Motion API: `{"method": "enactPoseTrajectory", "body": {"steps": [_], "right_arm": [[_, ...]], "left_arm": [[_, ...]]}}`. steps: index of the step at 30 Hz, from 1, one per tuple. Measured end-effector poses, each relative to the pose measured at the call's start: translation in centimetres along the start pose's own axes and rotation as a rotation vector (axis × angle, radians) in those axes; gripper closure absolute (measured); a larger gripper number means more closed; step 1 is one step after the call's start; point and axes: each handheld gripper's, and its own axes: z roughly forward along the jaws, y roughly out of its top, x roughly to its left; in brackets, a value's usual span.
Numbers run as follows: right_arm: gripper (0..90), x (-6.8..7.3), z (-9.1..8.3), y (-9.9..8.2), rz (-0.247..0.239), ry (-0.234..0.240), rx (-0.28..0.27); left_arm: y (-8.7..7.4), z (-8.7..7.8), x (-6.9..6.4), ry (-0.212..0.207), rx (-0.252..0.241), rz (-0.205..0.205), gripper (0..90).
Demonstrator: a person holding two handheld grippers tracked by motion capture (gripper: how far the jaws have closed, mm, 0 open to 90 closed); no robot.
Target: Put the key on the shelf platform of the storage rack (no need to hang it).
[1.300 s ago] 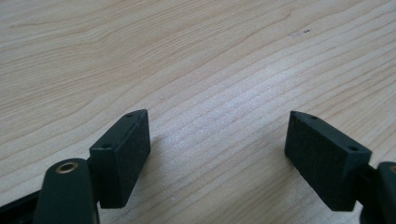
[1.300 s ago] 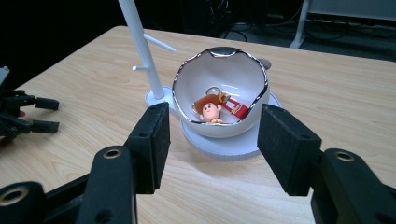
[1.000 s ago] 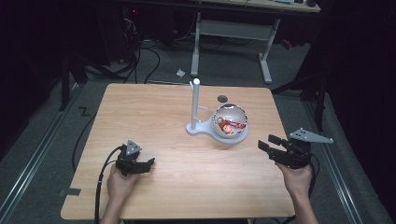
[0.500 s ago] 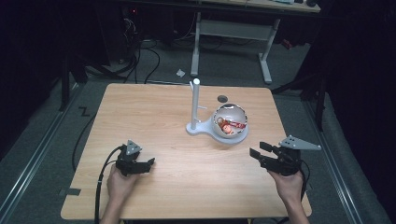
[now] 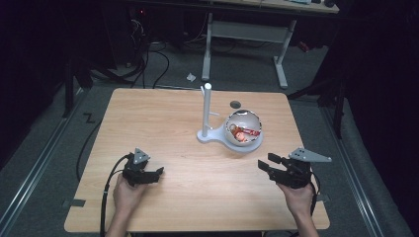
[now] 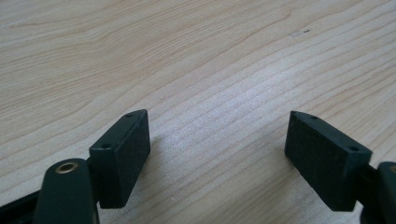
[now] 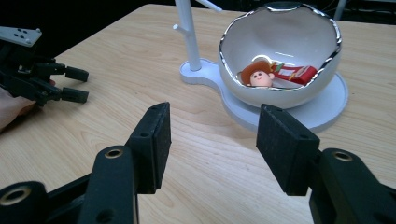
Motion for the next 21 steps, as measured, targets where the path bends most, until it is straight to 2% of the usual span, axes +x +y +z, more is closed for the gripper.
{"method": "enactPoseTrajectory", "body": {"steps": [12, 16, 21], "right_arm": [[47.6, 0.8, 2.9, -0.2, -0.035, 0.025, 0.032], [48.6, 1.3, 4.1, -0.2, -0.050, 0.048, 0.051], [49.3, 1.5, 4.6, 0.0, -0.051, 0.054, 0.055]], "left_arm": [[0.0, 0.0, 0.0, 0.000, 0.000, 0.001, 22.6], [0.0, 0.0, 0.0, 0.000, 0.001, 0.001, 22.6], [0.0, 0.0, 0.0, 0.000, 0.000, 0.000, 22.6]]}}
